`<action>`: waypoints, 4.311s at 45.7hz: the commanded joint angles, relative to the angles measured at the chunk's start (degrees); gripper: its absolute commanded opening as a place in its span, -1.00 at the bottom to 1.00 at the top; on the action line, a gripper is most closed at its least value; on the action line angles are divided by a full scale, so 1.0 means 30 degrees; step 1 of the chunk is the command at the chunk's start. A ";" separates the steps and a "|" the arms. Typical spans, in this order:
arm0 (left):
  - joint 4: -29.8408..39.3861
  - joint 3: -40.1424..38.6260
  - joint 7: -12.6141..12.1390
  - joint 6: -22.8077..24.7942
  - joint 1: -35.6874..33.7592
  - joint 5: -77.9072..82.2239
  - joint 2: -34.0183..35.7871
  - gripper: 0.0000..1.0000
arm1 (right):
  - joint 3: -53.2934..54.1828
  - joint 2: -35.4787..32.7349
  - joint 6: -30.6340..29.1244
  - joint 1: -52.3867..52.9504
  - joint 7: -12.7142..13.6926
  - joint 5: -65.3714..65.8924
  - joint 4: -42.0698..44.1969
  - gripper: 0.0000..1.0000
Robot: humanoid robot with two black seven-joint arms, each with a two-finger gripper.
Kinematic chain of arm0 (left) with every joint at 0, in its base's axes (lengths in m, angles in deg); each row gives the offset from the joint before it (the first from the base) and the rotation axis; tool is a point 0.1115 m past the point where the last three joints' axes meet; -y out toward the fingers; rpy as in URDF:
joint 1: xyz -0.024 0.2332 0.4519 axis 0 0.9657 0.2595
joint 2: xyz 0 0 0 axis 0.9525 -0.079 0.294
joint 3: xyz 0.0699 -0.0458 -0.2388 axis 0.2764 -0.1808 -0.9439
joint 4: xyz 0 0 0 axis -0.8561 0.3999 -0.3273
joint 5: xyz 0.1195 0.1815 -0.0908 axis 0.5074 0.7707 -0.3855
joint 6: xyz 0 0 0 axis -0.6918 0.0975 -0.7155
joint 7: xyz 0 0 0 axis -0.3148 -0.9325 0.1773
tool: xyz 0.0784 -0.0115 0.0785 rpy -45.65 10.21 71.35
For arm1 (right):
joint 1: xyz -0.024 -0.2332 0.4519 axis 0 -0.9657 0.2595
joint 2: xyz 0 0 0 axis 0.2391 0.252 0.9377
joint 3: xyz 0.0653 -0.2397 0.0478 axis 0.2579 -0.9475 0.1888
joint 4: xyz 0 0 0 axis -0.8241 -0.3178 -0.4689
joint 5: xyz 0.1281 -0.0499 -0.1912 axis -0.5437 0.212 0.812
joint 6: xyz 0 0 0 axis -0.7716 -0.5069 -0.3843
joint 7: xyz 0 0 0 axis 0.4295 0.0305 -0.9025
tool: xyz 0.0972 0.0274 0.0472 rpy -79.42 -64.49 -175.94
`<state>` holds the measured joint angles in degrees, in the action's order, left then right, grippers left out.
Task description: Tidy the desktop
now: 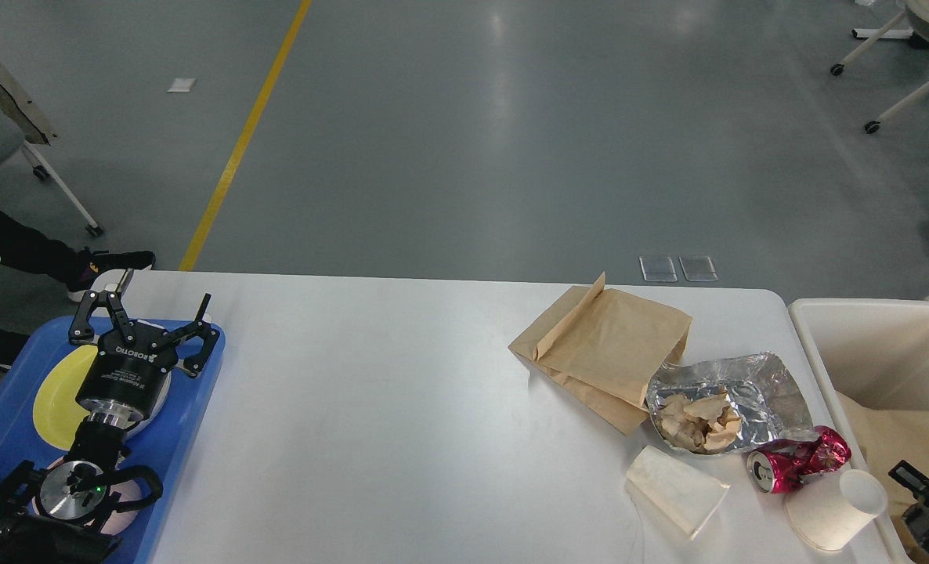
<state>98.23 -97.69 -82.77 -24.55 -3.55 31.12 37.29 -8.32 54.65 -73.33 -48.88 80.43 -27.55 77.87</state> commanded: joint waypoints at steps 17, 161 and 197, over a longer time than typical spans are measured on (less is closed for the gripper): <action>0.0000 0.0000 0.0000 0.0005 0.0001 0.0000 -0.0001 0.93 | -0.0890 -0.5390 -0.0280 0.8449 0.0502 0.3975 -0.7471 1.00; 0.0000 0.0000 0.0000 0.0005 0.0001 0.0000 -0.0001 0.93 | 0.0516 0.6912 -0.4617 1.3583 0.0708 0.1519 -1.1136 -0.28; 0.0000 0.0000 0.0000 0.0005 0.0001 0.0000 -0.0001 0.93 | 0.0018 0.5038 -0.4646 1.6657 0.2232 0.1607 -1.5558 -1.00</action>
<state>98.22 -97.69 -82.77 -24.54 -3.54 31.12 37.29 -7.59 70.74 -87.08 -1.13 87.01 -22.86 33.39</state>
